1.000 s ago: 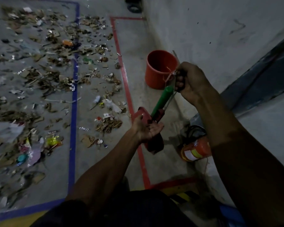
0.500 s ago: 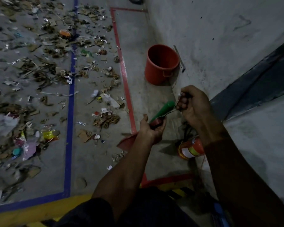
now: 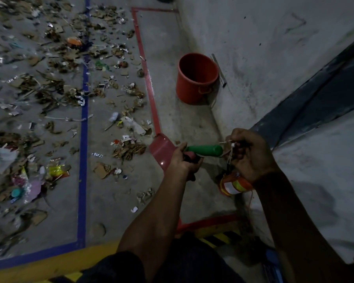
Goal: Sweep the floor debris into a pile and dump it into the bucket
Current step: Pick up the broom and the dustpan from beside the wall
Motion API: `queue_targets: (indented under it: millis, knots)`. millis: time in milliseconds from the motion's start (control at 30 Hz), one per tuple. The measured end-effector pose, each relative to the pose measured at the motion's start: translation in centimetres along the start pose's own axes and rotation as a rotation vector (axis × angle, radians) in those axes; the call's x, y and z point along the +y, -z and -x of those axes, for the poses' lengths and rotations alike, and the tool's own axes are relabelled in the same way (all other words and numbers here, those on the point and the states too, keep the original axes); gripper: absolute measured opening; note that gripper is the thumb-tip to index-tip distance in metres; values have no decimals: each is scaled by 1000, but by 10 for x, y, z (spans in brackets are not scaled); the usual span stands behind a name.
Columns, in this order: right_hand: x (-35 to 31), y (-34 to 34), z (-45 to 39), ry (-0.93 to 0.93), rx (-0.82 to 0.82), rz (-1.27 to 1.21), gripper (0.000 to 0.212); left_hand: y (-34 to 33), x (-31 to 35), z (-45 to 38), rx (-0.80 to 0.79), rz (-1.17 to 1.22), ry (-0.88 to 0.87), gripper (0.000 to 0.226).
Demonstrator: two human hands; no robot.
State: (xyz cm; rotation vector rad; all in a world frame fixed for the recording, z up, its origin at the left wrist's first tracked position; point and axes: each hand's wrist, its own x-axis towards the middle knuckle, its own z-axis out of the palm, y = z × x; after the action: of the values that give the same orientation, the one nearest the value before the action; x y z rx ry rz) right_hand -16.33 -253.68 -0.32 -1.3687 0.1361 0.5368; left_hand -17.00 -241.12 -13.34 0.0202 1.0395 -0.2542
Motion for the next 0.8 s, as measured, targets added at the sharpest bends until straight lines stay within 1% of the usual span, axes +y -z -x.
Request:
queue_targets:
  millis: [67, 100, 167, 233, 300, 333, 400, 433, 467, 533, 567, 667, 700, 767, 800]
  knots:
    - [-1, 8, 2, 2, -35, 12, 28, -6, 3, 0, -9, -44, -18, 23]
    - [-1, 12, 3, 12, -57, 20, 25, -9, 4, 0, -7, -61, -23, 23]
    - [0, 19, 5, 25, -91, 20, 24, -13, 9, 0, 33, -99, -30, 26]
    - [4, 24, 7, 35, -109, 3, 28, -13, 15, -5, 51, -110, -36, 28]
    - [9, 27, 11, 76, -89, -7, 27, -13, 20, -10, 42, -130, -28, 37]
    - [13, 29, 11, 65, -46, 10, 27, -13, 21, -14, 25, -154, -33, 34]
    - [20, 36, 8, -59, 76, 75, 31, -12, 24, -17, -25, -209, -48, 20]
    - [23, 40, 8, -115, 107, 92, 31, -10, 25, -18, -58, -230, -59, 15]
    - [28, 43, 10, -117, 99, 107, 29, -8, 25, -20, -84, -245, -75, 14]
    - [45, 55, 13, -1, 17, 117, 26, -2, 26, -23, -126, -247, -109, 14]
    - [53, 60, 15, 6, -23, 91, 28, 1, 25, -26, -157, -239, -119, 15]
    - [74, 73, 17, -137, -118, -70, 41, 8, 25, -30, -254, -219, -157, 13]
    - [80, 76, 17, -164, -107, -56, 46, 10, 26, -30, -281, -214, -171, 14]
    - [90, 76, 15, -181, -28, 50, 54, 17, 29, -30, -342, -204, -194, 15]
    - [95, 75, 15, -184, 13, 118, 49, 20, 30, -28, -388, -214, -210, 12]
